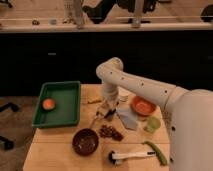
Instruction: Place eraser in metal cup
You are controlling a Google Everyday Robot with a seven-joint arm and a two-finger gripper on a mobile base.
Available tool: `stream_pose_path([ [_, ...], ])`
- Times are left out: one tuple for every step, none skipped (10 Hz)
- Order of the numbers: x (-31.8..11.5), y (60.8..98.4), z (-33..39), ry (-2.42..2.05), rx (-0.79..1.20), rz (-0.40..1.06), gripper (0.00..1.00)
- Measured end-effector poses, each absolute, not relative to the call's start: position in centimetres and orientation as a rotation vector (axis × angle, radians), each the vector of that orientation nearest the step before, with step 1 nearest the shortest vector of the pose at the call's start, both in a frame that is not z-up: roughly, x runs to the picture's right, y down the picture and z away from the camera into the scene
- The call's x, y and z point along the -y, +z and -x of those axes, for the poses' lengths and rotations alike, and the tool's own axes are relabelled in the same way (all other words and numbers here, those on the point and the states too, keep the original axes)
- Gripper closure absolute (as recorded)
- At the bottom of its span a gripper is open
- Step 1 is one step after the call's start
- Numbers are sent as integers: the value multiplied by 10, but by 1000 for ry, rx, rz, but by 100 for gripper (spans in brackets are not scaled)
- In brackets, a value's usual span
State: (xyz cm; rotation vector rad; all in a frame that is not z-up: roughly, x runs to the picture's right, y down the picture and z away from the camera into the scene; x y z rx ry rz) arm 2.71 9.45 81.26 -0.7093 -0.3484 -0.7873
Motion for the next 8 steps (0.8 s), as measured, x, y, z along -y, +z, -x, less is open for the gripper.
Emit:
stream_pose_path([
  [-95,814,-30,-780,347,713,100],
  [-96,815,-31,-778,346,715,100],
  [-96,816,-32,-775,346,718,100],
  [-97,817,-34,-774,345,723,100],
  [-97,819,-34,-772,346,726,100],
  [-98,820,-35,-771,346,730,100],
  [-98,821,-37,-770,346,734,100],
  [-98,822,-37,-771,350,735,100],
])
